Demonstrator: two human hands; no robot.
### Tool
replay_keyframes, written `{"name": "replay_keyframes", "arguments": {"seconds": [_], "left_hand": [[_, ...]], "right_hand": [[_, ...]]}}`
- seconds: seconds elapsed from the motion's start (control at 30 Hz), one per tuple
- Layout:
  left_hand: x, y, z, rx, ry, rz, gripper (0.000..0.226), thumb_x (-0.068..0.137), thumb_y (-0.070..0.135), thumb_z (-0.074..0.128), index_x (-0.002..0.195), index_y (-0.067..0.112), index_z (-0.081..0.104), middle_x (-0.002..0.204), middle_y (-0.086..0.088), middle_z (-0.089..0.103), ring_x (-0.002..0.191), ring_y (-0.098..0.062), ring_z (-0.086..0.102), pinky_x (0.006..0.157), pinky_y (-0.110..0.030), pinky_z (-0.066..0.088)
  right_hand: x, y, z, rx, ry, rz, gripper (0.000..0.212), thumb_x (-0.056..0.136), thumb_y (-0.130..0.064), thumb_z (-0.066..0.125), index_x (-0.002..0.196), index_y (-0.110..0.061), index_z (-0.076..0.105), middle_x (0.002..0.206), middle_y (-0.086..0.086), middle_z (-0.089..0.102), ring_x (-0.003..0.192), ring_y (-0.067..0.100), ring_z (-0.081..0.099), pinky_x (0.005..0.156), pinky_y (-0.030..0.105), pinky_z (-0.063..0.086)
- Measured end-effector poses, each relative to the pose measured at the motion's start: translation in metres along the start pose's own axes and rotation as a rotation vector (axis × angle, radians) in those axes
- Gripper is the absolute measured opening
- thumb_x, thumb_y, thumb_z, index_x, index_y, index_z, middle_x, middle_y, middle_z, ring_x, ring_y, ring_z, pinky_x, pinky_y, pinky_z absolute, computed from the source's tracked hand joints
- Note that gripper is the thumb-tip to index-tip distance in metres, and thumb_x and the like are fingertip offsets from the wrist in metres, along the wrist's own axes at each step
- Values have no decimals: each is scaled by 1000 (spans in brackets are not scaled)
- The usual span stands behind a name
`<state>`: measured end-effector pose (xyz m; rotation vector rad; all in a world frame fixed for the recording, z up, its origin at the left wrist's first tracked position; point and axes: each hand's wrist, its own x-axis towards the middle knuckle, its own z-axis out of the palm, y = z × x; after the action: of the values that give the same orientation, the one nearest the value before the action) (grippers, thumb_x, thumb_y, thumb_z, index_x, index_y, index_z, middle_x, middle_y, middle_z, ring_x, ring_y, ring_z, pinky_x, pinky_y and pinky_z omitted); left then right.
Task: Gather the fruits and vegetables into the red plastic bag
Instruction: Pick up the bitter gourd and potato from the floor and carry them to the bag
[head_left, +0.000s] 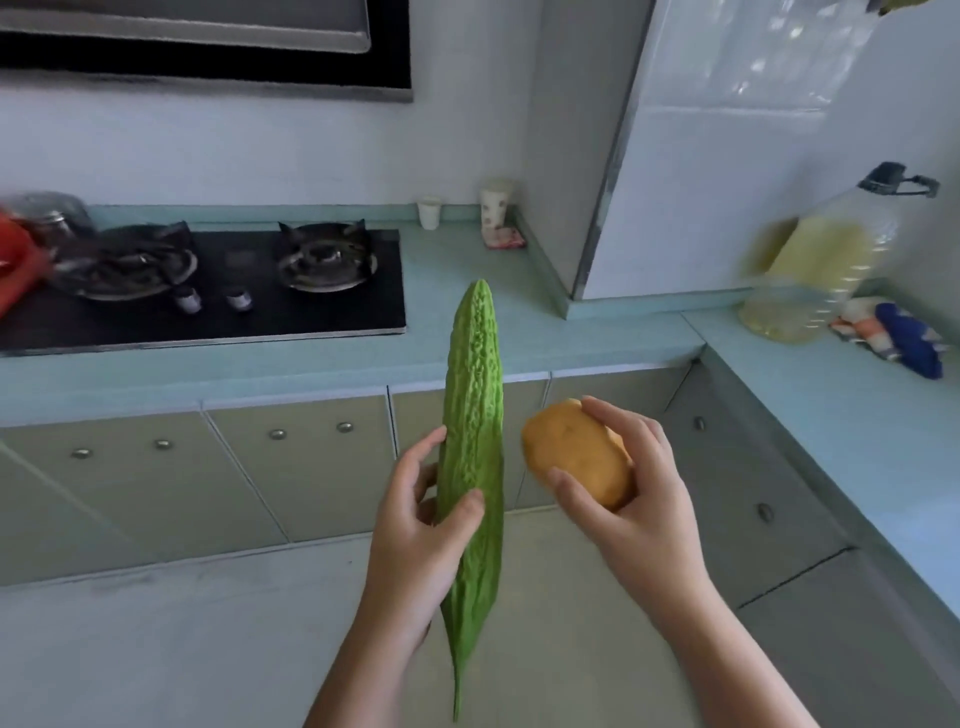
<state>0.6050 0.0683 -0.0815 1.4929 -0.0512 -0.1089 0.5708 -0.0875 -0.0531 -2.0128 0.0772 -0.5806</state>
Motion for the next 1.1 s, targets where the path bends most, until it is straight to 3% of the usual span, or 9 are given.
{"name": "replay_keyframes", "arguments": {"seconds": [0.23, 0.37, 0.5, 0.67, 0.83, 1.1], "left_hand": [[3, 2, -88, -8, 122, -28, 51, 83, -1, 60, 113, 40, 54, 102, -2, 68, 83, -13, 67, 67, -27, 52], [-3, 2, -133, -50, 232, -41, 50, 84, -2, 58, 113, 38, 54, 98, -2, 68, 78, -11, 67, 59, -22, 52], [-6, -4, -173, -93, 362, -66, 50, 84, -1, 57, 117, 36, 54, 96, -4, 68, 75, -11, 67, 55, -19, 50], [0, -5, -218, -99, 504, -76, 49, 84, -1, 58, 110, 40, 55, 93, -1, 67, 69, -6, 66, 53, -18, 49], [31, 4, -267, -75, 634, -100, 47, 84, 1, 58, 115, 36, 55, 89, 0, 66, 63, -4, 64, 50, -17, 48], [101, 38, -334, -35, 710, -104, 47, 85, 3, 58, 118, 36, 54, 93, 0, 67, 70, -9, 65, 54, -21, 49]], "right_hand": [[8, -32, 86, 68, -125, -48, 50, 60, -46, 59, 109, -42, 49, 112, -14, 49, 97, -7, 49, 72, 1, 36], [10, -47, 132, 122, -243, -69, 50, 64, -31, 67, 110, -40, 50, 111, -11, 49, 95, -8, 49, 70, 1, 37], [14, -58, 177, 161, -358, -103, 50, 61, -43, 60, 109, -42, 49, 114, -14, 48, 99, -10, 47, 73, 1, 36], [26, -69, 240, 202, -476, -146, 48, 62, -39, 64, 107, -45, 48, 115, -12, 49, 99, -10, 48, 75, 1, 35], [58, -84, 311, 274, -582, -179, 48, 66, -25, 67, 107, -43, 47, 116, -4, 51, 99, -12, 46, 75, 0, 34], [122, -112, 399, 365, -635, -196, 49, 66, -26, 67, 110, -40, 50, 115, -5, 52, 99, -9, 47, 77, 1, 35]]}}
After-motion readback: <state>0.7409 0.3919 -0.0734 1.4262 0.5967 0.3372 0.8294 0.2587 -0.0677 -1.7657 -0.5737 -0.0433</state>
